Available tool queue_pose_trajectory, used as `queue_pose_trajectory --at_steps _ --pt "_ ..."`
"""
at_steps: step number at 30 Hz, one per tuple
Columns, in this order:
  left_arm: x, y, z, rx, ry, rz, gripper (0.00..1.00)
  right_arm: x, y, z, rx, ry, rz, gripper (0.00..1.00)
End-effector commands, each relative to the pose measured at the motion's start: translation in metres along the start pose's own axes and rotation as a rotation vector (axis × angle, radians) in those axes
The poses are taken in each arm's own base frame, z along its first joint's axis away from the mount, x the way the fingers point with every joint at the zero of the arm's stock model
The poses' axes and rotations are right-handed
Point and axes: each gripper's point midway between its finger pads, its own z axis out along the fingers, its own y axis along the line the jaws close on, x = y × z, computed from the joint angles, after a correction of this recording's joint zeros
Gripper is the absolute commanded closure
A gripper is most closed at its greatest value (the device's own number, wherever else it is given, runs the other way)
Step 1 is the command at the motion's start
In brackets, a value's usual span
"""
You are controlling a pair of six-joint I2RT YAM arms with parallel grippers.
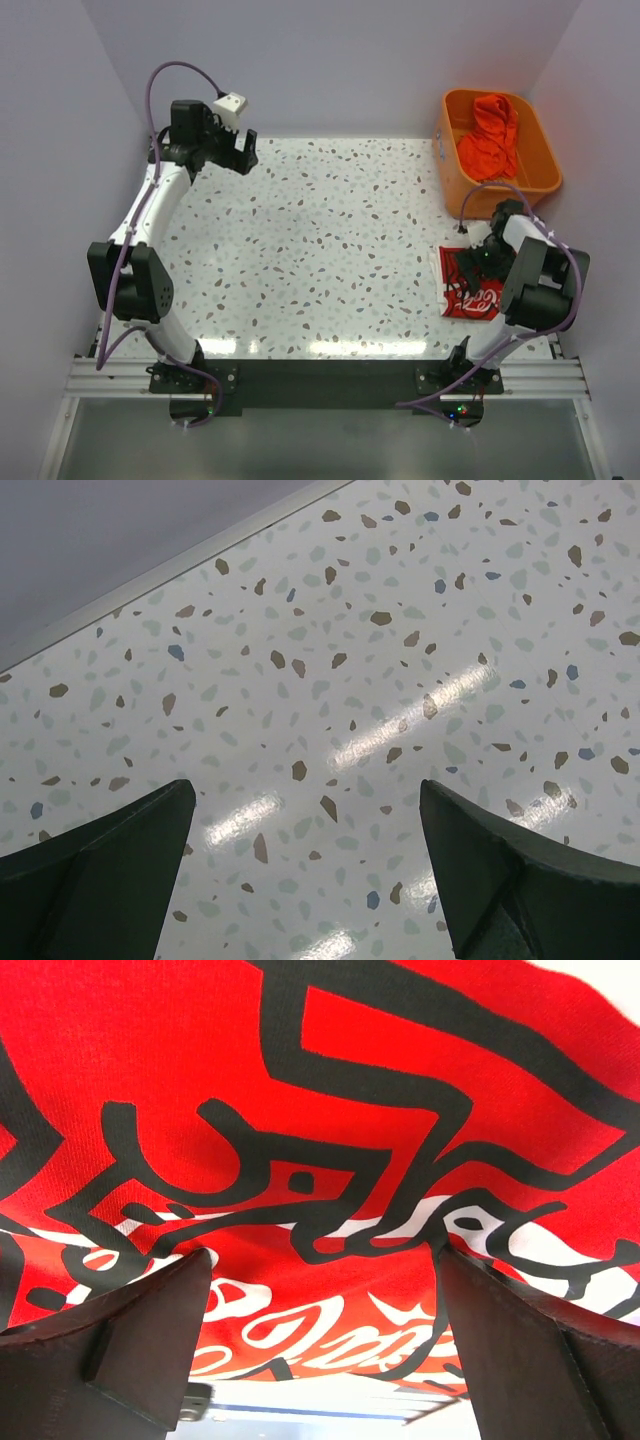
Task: Fold and stack the t-shirts
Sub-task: Neatly place the folded tshirt to the corner
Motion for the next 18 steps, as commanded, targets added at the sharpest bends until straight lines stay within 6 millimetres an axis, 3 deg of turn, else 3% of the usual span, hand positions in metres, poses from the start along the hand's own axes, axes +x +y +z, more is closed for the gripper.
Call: queue_pose_trajectory --at_steps 1,9,12,18 --pt "-0.018 0.002 -0.005 0.002 -0.041 -0.012 0.00 -0.009 -0.057 0.014 0.194 -0.004 -0.053 0.01" --pt "-0.020 0.002 -0.004 0.005 -0.045 -0.030 0.00 -0.011 -0.059 0.007 0.186 -0.019 -0.043 0.01" --pt "-0.024 0.001 -0.006 0.006 -0.056 -0.036 0.00 -0.018 -0.060 -0.012 0.192 -0.064 -0.043 0.02" --pt "-0.039 0.005 -0.013 -0.013 -0.070 -0.034 0.00 -0.038 -0.059 -0.074 0.213 -0.208 -0.038 0.01"
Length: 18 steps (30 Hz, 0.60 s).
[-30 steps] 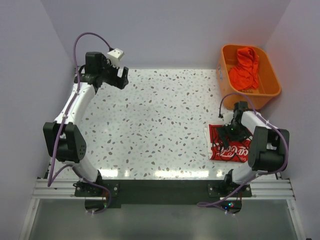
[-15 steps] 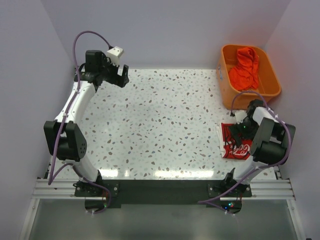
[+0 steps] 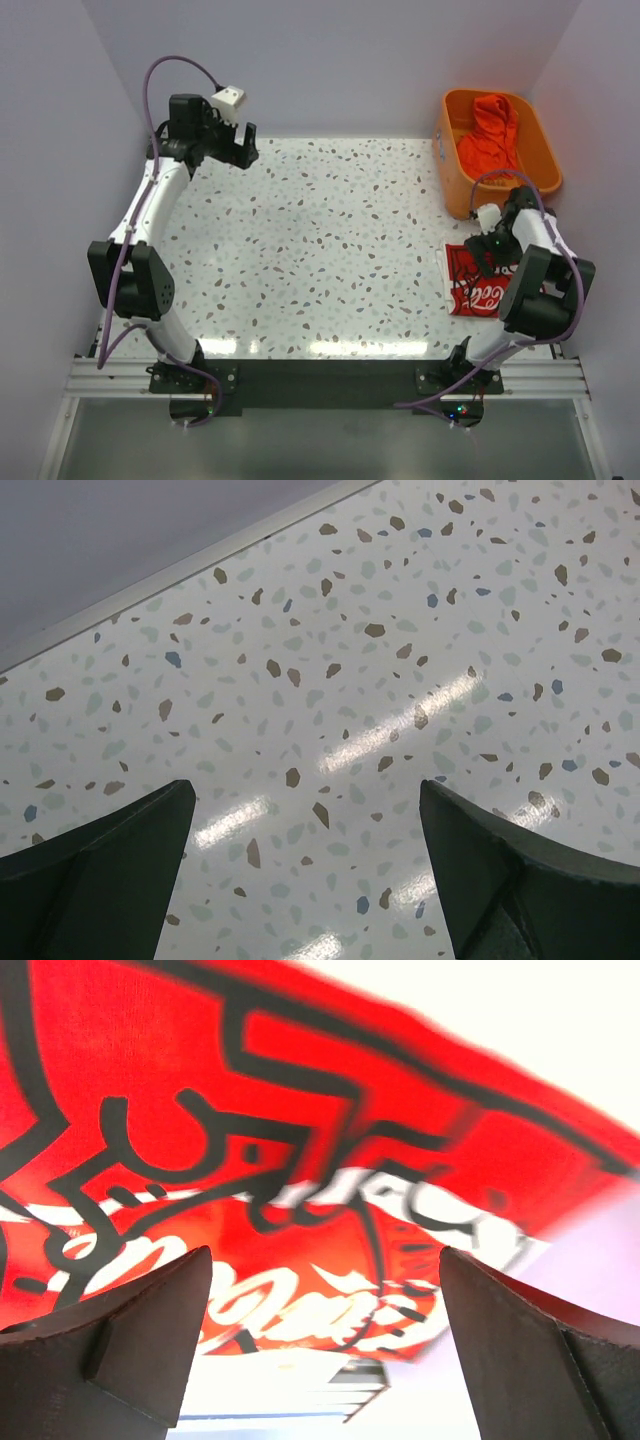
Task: Fold and stack the t-shirts
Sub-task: Neatly place the folded tshirt to the corner
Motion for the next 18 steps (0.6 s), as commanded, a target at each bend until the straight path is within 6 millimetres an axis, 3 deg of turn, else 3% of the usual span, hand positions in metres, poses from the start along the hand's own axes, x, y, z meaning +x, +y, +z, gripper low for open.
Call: queue_pose_trajectory --at_steps 1,3,6,9,11,13,15,16,18 --pt "-0.034 0.004 -0.014 -0.015 -0.071 -0.002 0.00 -0.031 -0.026 -0.058 0.096 -0.163 0.010 0.01" --pt "-0.037 0.003 -0.017 -0.017 -0.070 -0.030 0.00 -0.036 -0.020 -0.081 0.087 -0.214 0.020 0.01" --pt "-0.037 0.002 -0.016 0.002 -0.035 -0.077 0.00 -0.054 0.005 -0.119 0.007 -0.322 0.010 0.01" --pt "-0.041 0.003 -0.020 -0.001 -0.010 -0.115 0.00 -0.079 0.035 -0.149 -0.050 -0.429 0.002 0.01" --pt "-0.041 0.004 -0.022 0.018 -0.001 -0.124 0.00 -0.108 0.060 -0.171 -0.111 -0.530 0.002 0.01" --pt "-0.044 0.009 -0.025 0.027 -0.018 -0.142 0.00 -0.139 0.087 -0.185 -0.181 -0.612 -0.001 0.01" --pt "-0.037 0.008 -0.025 0.040 -0.002 -0.140 0.00 -0.163 0.102 -0.179 -0.209 -0.659 -0.008 0.01" --pt "-0.022 0.008 -0.023 0.039 0.034 -0.147 0.00 -0.176 0.127 -0.178 -0.246 -0.674 -0.044 0.01" --pt "-0.005 0.011 -0.027 0.015 0.071 -0.118 0.00 -0.196 0.144 -0.172 -0.270 -0.719 -0.065 0.01"
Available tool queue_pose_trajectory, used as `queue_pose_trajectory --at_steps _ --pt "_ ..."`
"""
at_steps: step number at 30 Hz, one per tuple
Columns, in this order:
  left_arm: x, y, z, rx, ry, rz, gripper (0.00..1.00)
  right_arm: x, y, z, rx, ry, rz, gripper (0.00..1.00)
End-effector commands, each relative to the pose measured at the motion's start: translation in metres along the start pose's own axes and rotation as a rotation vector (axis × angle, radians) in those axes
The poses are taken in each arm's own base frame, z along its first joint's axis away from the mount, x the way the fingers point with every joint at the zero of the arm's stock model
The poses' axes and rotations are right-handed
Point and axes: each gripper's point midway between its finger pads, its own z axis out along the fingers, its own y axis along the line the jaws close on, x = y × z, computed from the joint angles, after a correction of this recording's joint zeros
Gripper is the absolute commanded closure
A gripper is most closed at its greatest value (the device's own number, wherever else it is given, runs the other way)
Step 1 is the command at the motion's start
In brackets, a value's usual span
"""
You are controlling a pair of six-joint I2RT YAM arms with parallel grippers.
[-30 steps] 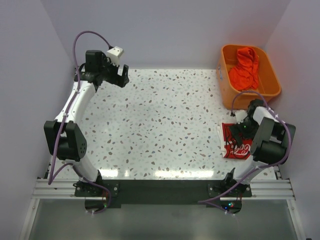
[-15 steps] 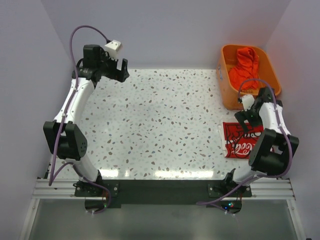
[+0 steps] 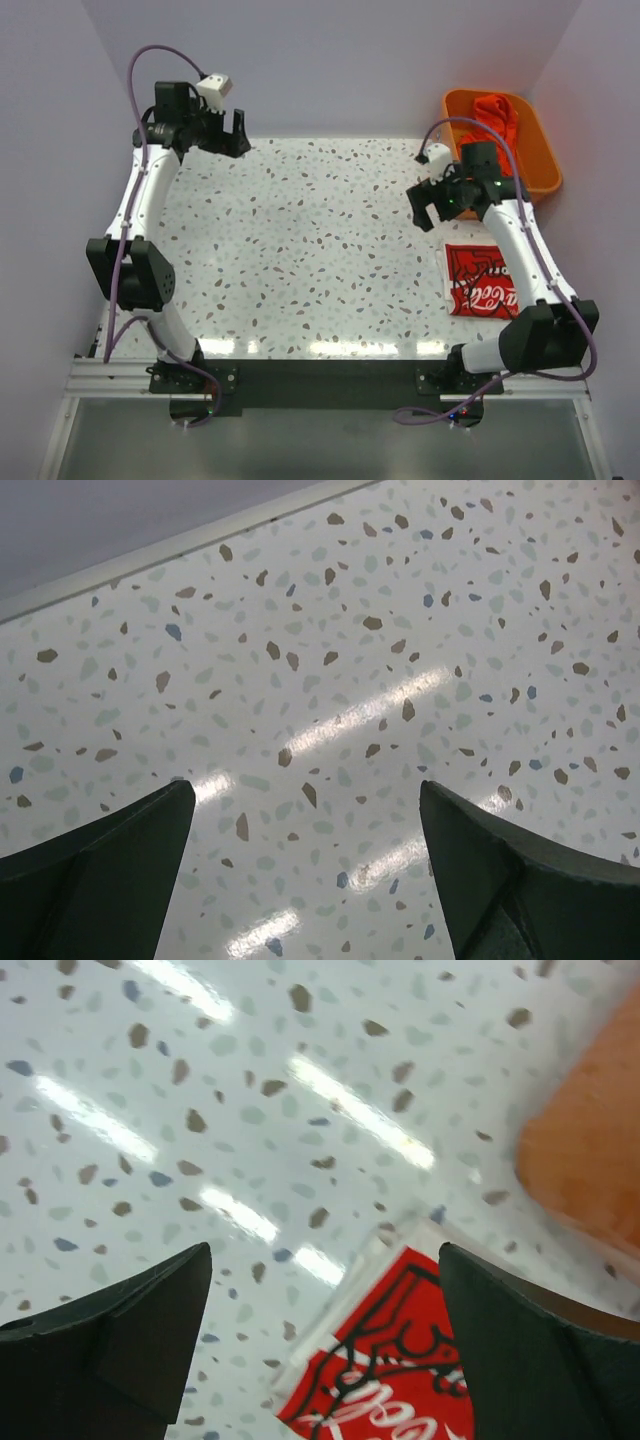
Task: Fold and stack the t-shirts
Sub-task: Neatly place the folded tshirt to the corner, then reset both grippers
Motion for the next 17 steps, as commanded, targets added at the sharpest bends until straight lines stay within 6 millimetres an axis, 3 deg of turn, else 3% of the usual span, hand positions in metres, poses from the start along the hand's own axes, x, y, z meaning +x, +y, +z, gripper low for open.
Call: queue_pose_trajectory --at_steps 1,2,3,4,6,7,13,17 --pt "0.032 0.002 -0.011 -0.014 0.076 -0.008 0.00 -0.033 0.046 0.043 -0.131 -0.097 0.047 0.01" --pt "0.060 0.004 -0.006 -0.030 0.132 -0.033 0.00 -0.035 0.052 0.051 -0.141 -0.098 0.054 0.01" --pt "0.063 0.008 -0.017 -0.080 0.127 -0.022 0.00 -0.041 0.056 0.061 -0.145 -0.116 0.049 0.01" --pt "0.093 0.009 -0.012 -0.092 0.168 -0.030 0.00 -0.041 0.067 0.073 -0.170 -0.098 0.050 0.01" --pt "0.107 0.011 -0.027 -0.142 0.160 0.000 0.00 -0.040 0.074 0.086 -0.178 -0.087 0.047 0.01" --pt "0.133 0.010 -0.026 -0.140 0.199 0.004 0.00 -0.038 0.081 0.092 -0.192 -0.076 0.047 0.01" --pt "0.171 0.003 -0.046 -0.171 0.233 0.009 0.00 -0.022 0.102 0.098 -0.213 -0.054 0.058 0.01" --pt "0.173 -0.001 -0.054 -0.178 0.221 0.002 0.00 -0.016 0.103 0.087 -0.198 -0.072 0.058 0.01"
